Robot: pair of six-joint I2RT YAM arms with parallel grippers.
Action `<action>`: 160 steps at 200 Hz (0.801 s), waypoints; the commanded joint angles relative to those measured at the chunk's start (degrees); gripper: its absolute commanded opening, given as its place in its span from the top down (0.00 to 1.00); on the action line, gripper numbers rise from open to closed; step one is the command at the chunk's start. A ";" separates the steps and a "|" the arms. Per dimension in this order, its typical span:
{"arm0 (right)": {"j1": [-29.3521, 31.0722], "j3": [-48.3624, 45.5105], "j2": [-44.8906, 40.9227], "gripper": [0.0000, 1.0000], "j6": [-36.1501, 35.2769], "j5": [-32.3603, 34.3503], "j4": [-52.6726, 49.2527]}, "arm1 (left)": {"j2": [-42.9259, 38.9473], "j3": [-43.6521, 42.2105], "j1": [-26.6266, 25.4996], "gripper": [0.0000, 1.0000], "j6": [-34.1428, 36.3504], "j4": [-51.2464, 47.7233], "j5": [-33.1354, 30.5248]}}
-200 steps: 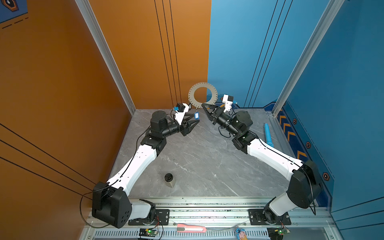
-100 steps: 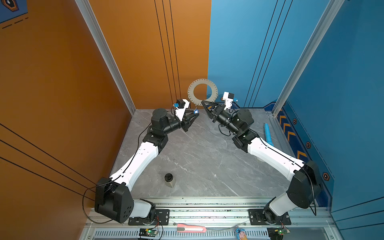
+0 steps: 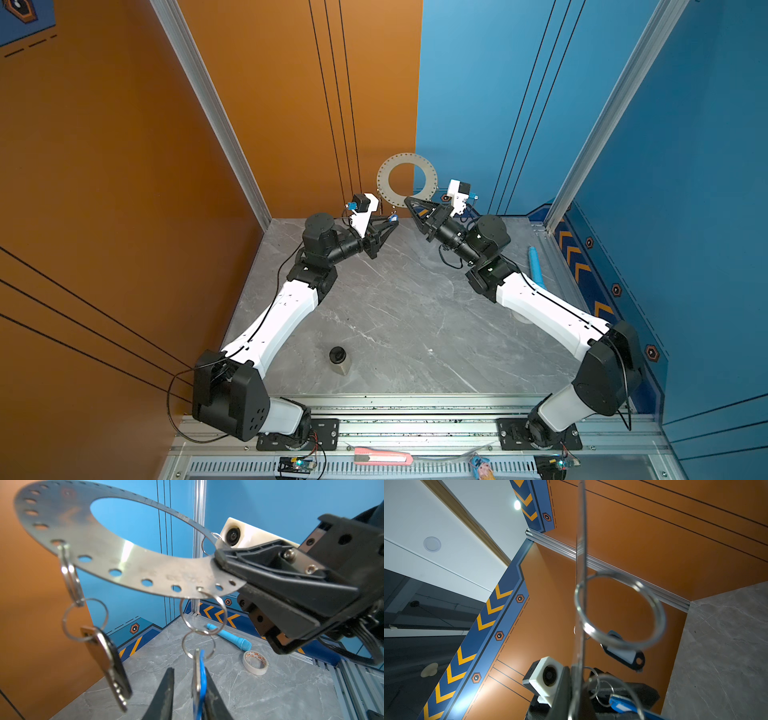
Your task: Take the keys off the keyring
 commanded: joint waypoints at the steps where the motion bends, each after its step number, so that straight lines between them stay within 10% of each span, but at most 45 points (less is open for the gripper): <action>1: -0.24 0.75 -0.35 1.00 0.13 -0.89 2.14 | 0.33 2.16 -0.28 0.81 -0.91 1.71 0.20; 41: -0.24 -0.41 -1.11 1.00 0.09 -0.72 2.10 | -0.48 2.04 -0.42 1.00 -1.45 1.77 0.30; 160: -1.06 -7.64 -5.32 0.97 -2.47 1.79 0.49 | -5.80 9.64 0.04 1.00 16.64 -33.12 -5.30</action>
